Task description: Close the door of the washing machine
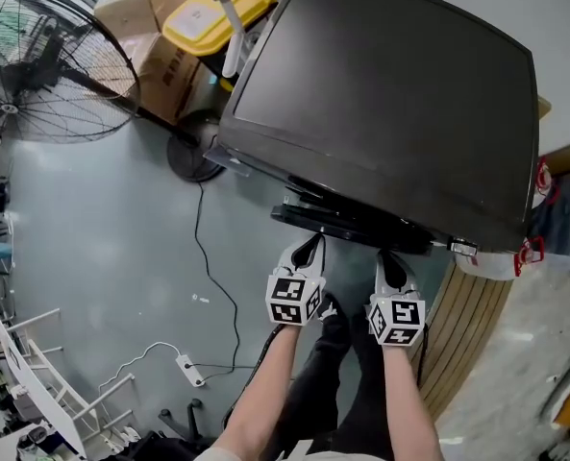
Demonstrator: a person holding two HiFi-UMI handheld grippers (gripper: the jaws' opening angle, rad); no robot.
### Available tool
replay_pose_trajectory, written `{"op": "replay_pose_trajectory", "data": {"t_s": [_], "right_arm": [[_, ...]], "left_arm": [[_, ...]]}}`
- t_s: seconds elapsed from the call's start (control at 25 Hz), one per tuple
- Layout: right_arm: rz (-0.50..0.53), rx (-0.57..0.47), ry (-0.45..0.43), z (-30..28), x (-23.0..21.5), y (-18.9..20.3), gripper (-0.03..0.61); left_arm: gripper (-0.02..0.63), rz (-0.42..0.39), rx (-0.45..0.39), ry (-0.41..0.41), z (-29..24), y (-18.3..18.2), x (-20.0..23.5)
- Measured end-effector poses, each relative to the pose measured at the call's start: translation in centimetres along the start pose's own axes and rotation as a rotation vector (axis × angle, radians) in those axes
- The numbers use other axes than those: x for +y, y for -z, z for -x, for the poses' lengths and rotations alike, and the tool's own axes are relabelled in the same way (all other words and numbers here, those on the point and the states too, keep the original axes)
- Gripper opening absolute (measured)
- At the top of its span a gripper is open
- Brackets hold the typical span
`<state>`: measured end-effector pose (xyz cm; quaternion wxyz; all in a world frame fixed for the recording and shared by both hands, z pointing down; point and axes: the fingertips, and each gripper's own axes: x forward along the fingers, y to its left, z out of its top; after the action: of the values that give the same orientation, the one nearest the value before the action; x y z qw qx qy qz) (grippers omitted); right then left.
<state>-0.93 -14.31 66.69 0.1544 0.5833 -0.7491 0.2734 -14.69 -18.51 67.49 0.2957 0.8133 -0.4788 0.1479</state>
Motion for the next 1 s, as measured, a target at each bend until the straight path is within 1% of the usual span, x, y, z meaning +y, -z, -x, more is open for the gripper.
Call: {"op": "replay_pose_trajectory", "data": {"t_s": [0.12, 0.36, 0.56, 0.72, 0.84, 1.0], "right_arm": [[-0.024, -0.017, 0.003, -0.3, -0.2, -0.4, 0.002], [-0.064, -0.056, 0.039, -0.9, -0.9, -1.3, 0.002], [-0.098, -0.074, 0.044, -0.9, -1.0, -1.3, 0.002], [-0.161, -0.107, 0.064, -1.0, -1.0, -1.2, 0.002], [-0.166, -0.128, 0.071, -1.0, -1.2, -1.3, 0.002], [-0.181, -0.141, 0.104, -0.9, -1.0, -1.3, 0.002]], "left_arm": [[-0.001, 0.005, 0.006, -0.012, -0.8, -0.6, 0.2], [0.0, -0.027, 0.011, -0.011, -2.4, -2.1, 0.1], [0.002, -0.021, -0.007, 0.005, -2.6, -2.1, 0.1], [0.003, -0.018, 0.003, 0.007, -2.6, -2.0, 0.3], [0.002, -0.016, 0.015, 0.001, -2.8, -2.1, 0.2], [0.003, -0.002, 0.014, 0.02, -2.5, -2.1, 0.3]]}}
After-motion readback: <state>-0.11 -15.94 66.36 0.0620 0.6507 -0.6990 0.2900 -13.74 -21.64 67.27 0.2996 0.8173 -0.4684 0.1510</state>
